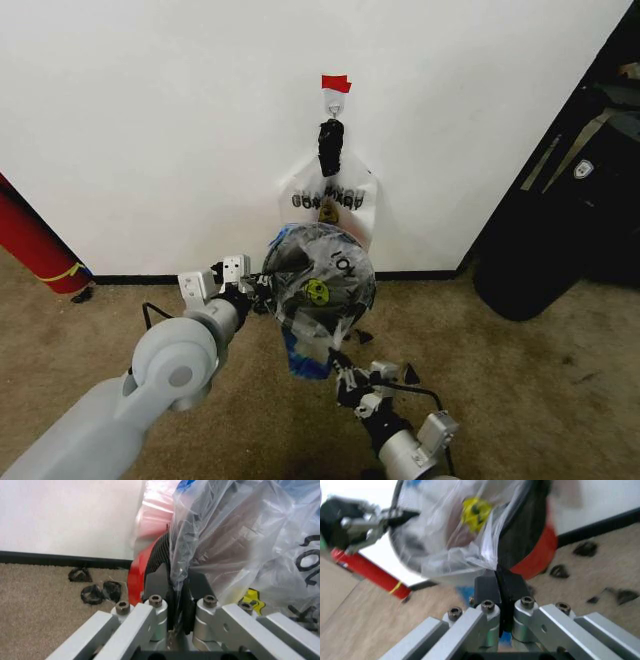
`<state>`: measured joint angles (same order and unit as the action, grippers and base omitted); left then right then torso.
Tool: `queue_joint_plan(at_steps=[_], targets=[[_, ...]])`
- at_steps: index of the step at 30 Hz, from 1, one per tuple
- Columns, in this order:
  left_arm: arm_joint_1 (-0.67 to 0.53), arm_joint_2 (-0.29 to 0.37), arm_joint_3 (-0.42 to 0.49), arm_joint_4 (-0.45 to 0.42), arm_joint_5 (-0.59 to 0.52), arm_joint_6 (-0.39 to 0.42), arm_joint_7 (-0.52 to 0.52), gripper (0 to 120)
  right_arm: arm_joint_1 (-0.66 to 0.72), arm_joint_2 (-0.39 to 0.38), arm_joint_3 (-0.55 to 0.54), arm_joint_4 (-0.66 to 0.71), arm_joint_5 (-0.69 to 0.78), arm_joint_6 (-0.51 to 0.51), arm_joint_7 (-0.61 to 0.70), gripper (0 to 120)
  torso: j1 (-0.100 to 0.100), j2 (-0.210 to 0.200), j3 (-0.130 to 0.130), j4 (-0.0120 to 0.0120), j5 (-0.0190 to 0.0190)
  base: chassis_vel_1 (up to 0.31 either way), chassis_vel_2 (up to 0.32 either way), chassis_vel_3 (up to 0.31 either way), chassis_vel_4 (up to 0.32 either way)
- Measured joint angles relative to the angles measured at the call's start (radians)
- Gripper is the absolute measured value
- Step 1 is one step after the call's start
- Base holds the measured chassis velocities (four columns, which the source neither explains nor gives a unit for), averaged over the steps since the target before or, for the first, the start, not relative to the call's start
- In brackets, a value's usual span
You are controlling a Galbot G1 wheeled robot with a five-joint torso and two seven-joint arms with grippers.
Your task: Pick up the garbage bag from the wall and place it over the trash bin.
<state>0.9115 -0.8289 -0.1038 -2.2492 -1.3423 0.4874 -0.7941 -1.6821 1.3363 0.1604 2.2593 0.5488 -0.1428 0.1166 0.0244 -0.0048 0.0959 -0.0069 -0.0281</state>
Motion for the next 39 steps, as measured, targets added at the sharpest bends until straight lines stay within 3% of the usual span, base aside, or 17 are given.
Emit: queue_joint_plan(at_steps=[15,39], targets=[[-0.041,-0.002,-0.014,0.033,-0.077,0.002,-0.049,3,-0.068,0.018,0.069,-0.028,-0.083,0.122,0.013,0,0.000,0.000,0.000,-0.0001,0.0000,0.000,0.000,0.000,0.000],[-0.016,0.024,-0.022,-0.084,-0.147,0.037,-0.051,3,0.134,0.057,0.087,-0.225,-0.045,0.048,0.105,0,0.000,0.000,0.000,0.0000,0.0000,0.000,0.000,0.000,0.000]])
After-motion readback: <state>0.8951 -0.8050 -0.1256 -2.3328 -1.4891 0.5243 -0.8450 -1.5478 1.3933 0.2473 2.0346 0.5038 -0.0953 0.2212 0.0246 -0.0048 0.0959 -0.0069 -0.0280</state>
